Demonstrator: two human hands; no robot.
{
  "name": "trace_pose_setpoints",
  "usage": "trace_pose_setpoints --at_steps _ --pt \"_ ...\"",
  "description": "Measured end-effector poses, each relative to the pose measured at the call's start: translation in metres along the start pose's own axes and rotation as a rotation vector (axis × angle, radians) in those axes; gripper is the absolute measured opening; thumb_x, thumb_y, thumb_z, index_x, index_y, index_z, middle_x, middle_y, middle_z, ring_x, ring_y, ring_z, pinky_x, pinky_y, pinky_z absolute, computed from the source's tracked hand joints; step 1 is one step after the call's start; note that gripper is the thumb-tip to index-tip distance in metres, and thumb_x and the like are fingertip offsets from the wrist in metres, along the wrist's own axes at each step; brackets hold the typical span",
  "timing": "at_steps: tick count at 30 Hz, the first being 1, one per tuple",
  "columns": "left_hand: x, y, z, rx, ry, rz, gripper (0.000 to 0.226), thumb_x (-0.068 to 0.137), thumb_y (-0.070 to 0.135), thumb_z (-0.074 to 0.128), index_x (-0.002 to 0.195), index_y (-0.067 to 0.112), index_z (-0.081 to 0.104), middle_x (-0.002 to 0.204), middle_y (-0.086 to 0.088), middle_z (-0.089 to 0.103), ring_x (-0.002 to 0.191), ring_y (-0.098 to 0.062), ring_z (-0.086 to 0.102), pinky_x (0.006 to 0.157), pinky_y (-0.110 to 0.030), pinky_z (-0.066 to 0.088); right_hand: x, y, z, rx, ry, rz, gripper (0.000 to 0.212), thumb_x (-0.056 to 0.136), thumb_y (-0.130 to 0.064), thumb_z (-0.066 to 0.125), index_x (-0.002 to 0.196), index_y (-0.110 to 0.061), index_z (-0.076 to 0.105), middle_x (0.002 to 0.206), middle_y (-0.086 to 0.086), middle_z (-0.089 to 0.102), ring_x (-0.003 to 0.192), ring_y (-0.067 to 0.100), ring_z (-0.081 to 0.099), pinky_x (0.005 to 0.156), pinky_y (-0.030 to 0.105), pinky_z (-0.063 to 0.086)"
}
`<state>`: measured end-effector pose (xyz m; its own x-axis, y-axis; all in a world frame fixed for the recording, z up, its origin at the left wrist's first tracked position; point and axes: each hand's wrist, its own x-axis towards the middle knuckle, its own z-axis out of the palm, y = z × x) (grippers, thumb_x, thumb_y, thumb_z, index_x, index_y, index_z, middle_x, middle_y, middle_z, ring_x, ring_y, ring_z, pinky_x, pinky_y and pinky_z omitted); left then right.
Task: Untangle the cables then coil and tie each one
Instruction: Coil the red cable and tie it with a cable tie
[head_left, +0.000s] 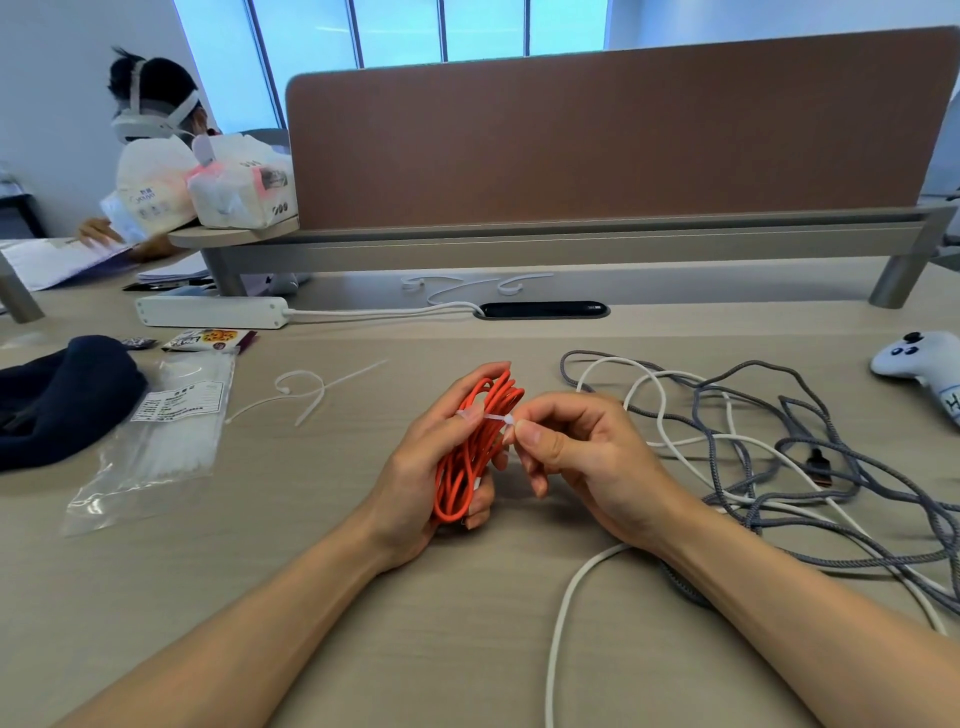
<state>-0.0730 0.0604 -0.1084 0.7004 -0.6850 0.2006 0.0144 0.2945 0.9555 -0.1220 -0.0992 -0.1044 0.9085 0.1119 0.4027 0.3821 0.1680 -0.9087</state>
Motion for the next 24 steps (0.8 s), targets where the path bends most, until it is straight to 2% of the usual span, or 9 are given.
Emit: trace_pose_setpoints --at_steps 13,24 --pt "-0.0003 -0.0013 0.0012 0.045 -0.015 0.009 0.042 0.089 0.031 0.046 0.131 0.034 0.052 0.072 -0.015 0.048 0.04 -0.016 0.038 0.043 -0.028 0.028 0.0008 0.0019 -0.0002 -0.007 0.011 0.005 0.012 0.082 -0.011 0.061 0.077 -0.009 0.071 0.061 0.006 0.055 0.053 0.019 0.046 0.044 0.024 0.041" --pt "0.0008 -0.0011 0.0005 0.015 -0.007 0.008 0.042 0.089 0.031 0.045 0.131 0.034 0.052 0.076 -0.017 0.044 0.041 -0.016 0.038 0.044 -0.028 0.03 -0.0004 -0.0014 -0.0017 0.042 0.018 0.015 0.014 0.08 -0.009 0.058 0.073 -0.008 0.07 0.058 0.004 0.054 0.051 0.016 0.047 0.047 0.024 0.041"
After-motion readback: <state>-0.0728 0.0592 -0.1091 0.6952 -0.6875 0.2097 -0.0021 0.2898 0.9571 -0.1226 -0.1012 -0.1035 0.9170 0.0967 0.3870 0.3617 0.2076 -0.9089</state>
